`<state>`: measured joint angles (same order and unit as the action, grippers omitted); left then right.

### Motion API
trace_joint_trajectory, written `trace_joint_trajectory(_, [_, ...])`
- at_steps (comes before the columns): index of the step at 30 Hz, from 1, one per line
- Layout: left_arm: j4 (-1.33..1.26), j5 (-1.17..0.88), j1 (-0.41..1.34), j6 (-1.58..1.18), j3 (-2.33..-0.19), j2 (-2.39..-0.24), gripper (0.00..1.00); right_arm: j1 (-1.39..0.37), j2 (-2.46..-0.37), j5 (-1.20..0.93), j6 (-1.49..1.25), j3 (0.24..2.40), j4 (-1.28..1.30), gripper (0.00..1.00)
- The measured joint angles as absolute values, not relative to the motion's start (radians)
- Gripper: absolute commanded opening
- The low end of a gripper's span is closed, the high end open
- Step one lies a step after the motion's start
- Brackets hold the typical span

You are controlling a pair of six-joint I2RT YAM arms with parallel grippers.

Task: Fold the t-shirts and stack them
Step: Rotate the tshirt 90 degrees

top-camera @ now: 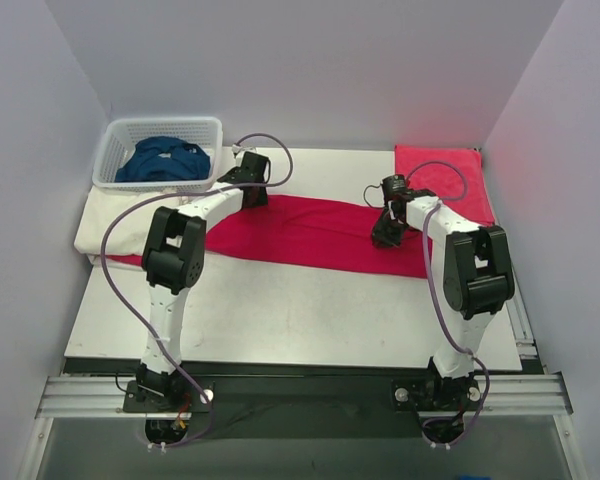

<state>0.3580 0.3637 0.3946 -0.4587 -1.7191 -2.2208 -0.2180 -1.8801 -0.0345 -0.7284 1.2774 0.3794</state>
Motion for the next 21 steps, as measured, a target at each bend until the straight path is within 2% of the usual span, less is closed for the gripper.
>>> trace_joint_trajectory(13, [0.301,0.368,0.372,-0.381,-1.784,-2.293,0.55,-0.22,-1.897,-0.035,-0.724,1.285,0.385,0.11])
trace_joint_trajectory(21, [0.282,0.353,0.384,-0.413,-1.587,-2.134,0.55,-0.22,-1.897,-0.011,-0.648,1.341,0.459,0.14])
